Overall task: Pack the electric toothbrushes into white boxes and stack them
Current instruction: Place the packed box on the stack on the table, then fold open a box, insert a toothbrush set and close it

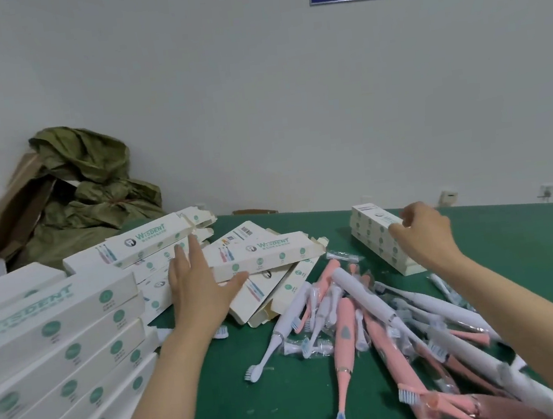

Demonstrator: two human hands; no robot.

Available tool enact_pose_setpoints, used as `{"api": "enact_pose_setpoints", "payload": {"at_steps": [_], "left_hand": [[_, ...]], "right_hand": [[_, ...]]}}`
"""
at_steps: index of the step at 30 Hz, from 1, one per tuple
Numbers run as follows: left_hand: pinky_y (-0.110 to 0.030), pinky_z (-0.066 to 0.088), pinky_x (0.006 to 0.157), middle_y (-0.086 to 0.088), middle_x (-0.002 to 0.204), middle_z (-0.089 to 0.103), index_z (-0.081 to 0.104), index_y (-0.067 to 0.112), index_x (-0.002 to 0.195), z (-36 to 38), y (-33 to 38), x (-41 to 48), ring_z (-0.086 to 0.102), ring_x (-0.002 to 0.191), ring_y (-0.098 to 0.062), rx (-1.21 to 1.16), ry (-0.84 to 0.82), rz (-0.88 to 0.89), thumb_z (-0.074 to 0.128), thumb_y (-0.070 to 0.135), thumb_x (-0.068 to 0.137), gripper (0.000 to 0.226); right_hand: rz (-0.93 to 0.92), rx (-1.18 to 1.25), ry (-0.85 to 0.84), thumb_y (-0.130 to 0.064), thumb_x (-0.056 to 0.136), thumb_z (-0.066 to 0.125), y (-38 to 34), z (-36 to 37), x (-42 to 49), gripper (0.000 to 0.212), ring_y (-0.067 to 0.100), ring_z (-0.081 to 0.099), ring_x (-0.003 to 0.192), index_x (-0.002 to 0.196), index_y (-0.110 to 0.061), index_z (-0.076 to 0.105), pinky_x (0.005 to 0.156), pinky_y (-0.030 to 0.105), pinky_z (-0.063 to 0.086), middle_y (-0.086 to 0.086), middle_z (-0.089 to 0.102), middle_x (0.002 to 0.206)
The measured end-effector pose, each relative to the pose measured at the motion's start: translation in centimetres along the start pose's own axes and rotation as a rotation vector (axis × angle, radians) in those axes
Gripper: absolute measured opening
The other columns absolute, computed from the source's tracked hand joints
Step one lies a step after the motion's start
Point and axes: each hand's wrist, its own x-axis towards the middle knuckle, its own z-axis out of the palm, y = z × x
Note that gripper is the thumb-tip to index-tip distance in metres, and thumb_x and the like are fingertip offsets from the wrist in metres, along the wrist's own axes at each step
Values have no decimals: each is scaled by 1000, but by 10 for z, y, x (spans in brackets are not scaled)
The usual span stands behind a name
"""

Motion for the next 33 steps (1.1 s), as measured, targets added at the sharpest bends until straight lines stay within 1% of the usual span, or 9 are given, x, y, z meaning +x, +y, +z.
{"api": "enact_pose_setpoints", "payload": {"at_steps": [2,6,9,14,17,22,26,30,33], "left_hand": [[-41,15,115,-8,159,11,10,16,152,1,1,5,9,144,-26,7,-38,2,71,43,80,98],[-35,32,99,-13,133,46,47,11,135,-2,4,-1,36,124,-28,33,-19,49,75,33,79,66],[-32,31,93,-11,126,47,49,18,133,-22,19,-4,38,116,-25,74,-39,56,79,31,73,68],[-11,36,76,22,106,52,43,48,125,-82,74,-18,47,96,1,-328,14,406,87,29,57,84],[-5,44,79,24,102,58,47,53,118,-99,100,-37,58,101,4,-628,-95,537,84,26,53,80],[-19,46,93,23,111,60,52,43,111,-93,112,-45,57,113,-3,-799,-133,629,81,24,64,58],[-23,51,84,15,104,64,57,46,103,-88,110,-43,64,99,-10,-800,-272,584,77,43,65,43],[-13,46,71,13,92,63,56,34,94,-80,113,-46,58,79,-3,-766,-101,557,79,29,65,37],[-9,40,66,13,88,62,56,33,90,-74,118,-52,55,76,0,-576,-41,598,73,26,66,30]], "right_hand": [[-44,22,-160,-14,87,55,-16,7,-28,34,31,55,107,120,-4,56,89,37,46,14,61,119],[-214,36,-378,-13,88,56,-41,22,-79,31,9,56,86,118,-12,56,68,14,43,1,61,110],[-310,89,-406,-13,86,56,-53,17,-98,32,7,53,93,118,-16,56,78,16,42,-3,60,112],[-567,235,-255,-22,82,67,-81,-11,-108,58,9,39,116,134,-26,42,94,19,33,-9,43,132],[-628,309,-261,-25,79,73,-100,-21,-112,75,7,35,120,142,-30,32,100,23,32,-13,37,137],[-570,590,-231,-24,74,75,-113,-19,-120,51,2,51,82,117,-36,52,69,12,43,-18,57,107],[-522,680,-363,-19,74,77,-111,-14,-127,35,4,60,84,98,-35,56,75,24,53,-17,64,93],[-450,774,-406,7,85,54,-107,-28,-119,47,-1,64,94,98,-37,59,86,23,54,-18,69,94],[-336,1002,-405,1,93,40,-105,-46,-110,41,3,66,95,106,-28,67,86,20,53,-9,72,100]]}}
